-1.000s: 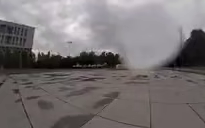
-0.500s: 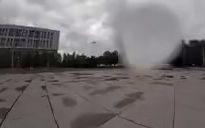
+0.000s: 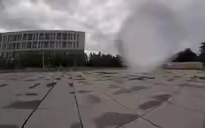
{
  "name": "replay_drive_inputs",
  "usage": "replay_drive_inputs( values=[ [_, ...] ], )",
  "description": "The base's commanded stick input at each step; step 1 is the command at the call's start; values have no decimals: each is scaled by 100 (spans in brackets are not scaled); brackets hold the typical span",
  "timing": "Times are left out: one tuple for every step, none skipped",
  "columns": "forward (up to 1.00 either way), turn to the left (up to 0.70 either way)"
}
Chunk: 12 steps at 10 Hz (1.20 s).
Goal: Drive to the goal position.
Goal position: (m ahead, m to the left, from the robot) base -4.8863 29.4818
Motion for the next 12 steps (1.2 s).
replay_drive_inputs(
  values=[
    [0,70],
    [0,70],
    [0,70],
    [0,70],
    [0,70],
    [0,70],
    [0,70],
    [0,70],
    [0,70],
    [0,70],
    [0,70],
    [0,70]
  ],
)
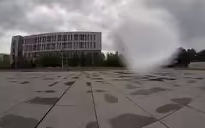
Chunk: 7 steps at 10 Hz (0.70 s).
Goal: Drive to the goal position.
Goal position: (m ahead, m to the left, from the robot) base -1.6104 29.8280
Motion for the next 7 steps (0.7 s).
replay_drive_inputs(
  values=[
    [0,70],
    [0,70],
    [0,70],
    [0,70],
    [0,70],
    [0,70],
    [0,70]
  ],
)
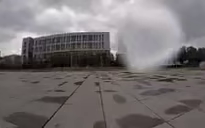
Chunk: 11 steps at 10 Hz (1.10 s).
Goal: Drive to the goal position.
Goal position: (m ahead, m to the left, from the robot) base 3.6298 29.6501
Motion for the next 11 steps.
replay_drive_inputs(
  values=[
    [0,70],
    [0,70],
    [0,70],
    [0,70],
    [0,70],
    [0,70],
    [0,70],
    [0,70],
    [0,70],
    [0,70],
    [0,70]
  ],
)
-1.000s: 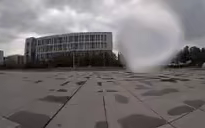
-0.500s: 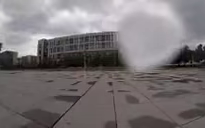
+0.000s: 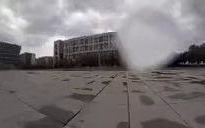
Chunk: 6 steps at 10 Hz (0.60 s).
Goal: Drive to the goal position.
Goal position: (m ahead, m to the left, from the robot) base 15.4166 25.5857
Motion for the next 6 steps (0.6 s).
replay_drive_inputs(
  values=[
    [0,70],
    [0,70],
    [0,70],
    [0,70],
    [0,70],
    [0,70]
  ],
)
